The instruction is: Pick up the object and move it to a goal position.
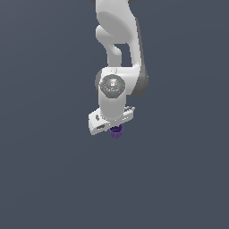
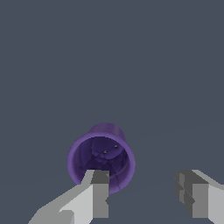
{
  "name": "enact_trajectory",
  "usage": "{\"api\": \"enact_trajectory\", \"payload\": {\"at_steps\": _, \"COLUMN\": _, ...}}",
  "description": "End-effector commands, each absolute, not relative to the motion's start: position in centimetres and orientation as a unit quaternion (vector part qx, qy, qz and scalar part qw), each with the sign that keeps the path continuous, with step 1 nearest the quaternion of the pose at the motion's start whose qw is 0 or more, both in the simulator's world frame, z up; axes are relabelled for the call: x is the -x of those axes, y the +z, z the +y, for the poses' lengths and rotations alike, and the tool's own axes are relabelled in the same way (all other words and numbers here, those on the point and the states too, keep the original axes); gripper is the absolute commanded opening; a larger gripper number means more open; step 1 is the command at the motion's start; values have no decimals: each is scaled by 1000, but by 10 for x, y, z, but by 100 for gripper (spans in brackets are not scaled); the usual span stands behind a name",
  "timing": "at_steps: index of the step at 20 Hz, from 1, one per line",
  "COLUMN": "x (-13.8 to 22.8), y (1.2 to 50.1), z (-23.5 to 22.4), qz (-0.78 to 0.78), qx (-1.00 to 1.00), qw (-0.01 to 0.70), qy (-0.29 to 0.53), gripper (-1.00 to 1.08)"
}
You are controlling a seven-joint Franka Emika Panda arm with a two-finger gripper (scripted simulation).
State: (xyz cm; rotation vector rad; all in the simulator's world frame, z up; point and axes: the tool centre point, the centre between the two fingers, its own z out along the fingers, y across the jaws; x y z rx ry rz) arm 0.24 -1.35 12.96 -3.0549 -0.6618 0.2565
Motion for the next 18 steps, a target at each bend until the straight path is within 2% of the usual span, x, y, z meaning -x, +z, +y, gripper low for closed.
{"api": "enact_trajectory", "payload": {"at_steps": 1, "x": -3, "y": 124, "z": -13, "qz": -246, "qx": 965, "qw": 7, "qy": 94, "gripper": 28}}
{"api": "enact_trajectory", "payload": {"at_steps": 18, "x": -2, "y": 99, "z": -13, "qz": -395, "qx": 907, "qw": 39, "qy": 143, "gripper": 28}}
